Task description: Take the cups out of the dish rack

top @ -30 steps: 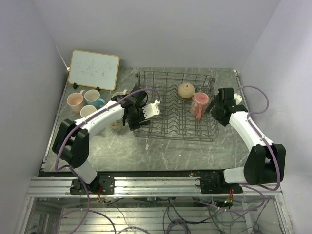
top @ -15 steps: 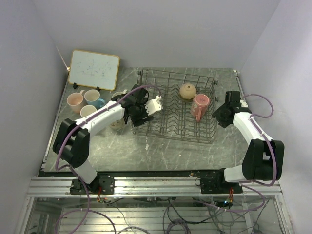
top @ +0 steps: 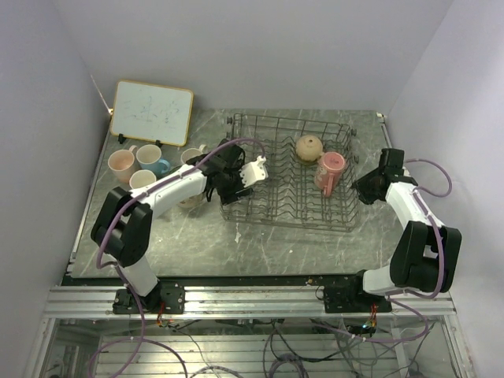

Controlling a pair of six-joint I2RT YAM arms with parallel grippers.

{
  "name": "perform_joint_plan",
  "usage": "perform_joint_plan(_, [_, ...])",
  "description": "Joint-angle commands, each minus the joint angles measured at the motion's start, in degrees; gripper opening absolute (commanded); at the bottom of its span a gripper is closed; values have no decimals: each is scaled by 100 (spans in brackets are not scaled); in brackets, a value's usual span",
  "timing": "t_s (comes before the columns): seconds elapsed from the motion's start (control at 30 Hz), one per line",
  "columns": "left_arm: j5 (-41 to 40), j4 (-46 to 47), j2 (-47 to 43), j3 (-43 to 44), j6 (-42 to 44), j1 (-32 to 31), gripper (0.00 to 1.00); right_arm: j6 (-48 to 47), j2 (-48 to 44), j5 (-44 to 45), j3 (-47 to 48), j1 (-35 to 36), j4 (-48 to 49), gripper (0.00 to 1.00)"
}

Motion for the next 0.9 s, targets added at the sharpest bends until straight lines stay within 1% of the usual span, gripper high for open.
perform_joint_plan(0.0, [44, 240, 311, 19, -74, 22, 74, 194, -214, 997, -188, -552, -284, 31])
perform_joint_plan(0.17, [432, 187, 535, 337, -172, -24, 73, 247, -328, 976, -220, -954, -317, 31])
perform_joint_plan(0.27, [737, 69, 686, 532, -200, -131, 72, 275, -156, 866, -33, -1067, -341, 31])
perform_joint_plan(0.43, [1003, 106, 842, 745, -277, -292, 72, 259, 148, 627, 376, -1138, -356, 32])
perform_joint_plan(0.47, [1016, 88, 847, 809, -303, -295, 72, 232, 135, 629, 454, -1133, -389, 34])
perform_joint_plan(0.53, [1051, -9, 791, 939, -336, -278, 73, 159, 27, 764, 532, -1130, -463, 41])
perform_joint_plan(0.57, [1085, -80, 706, 992, -325, -264, 74, 107, -63, 831, 702, -1122, -487, 49])
perform_joint_plan(0.63, [1200, -317, 548, 1133, -313, -218, 77, 9, -248, 926, 832, -1102, -520, 59])
perform_joint_plan(0.7, [1403, -696, 380, 1403, -313, -161, 81, -105, -413, 1007, 951, -962, -518, 64])
perform_joint_plan(0.77, [1703, -1076, 178, 1572, -309, -32, 83, -179, -497, 1270, 1122, -655, -576, 67])
perform_joint_plan(0.83, [1979, -1401, -64, 1667, -259, 132, 85, -245, -511, 1627, 1268, -222, -665, 68])
perform_joint_plan(0.87, [2081, -1544, -181, 1683, -232, 240, 85, -287, -525, 1814, 1312, 136, -669, 69])
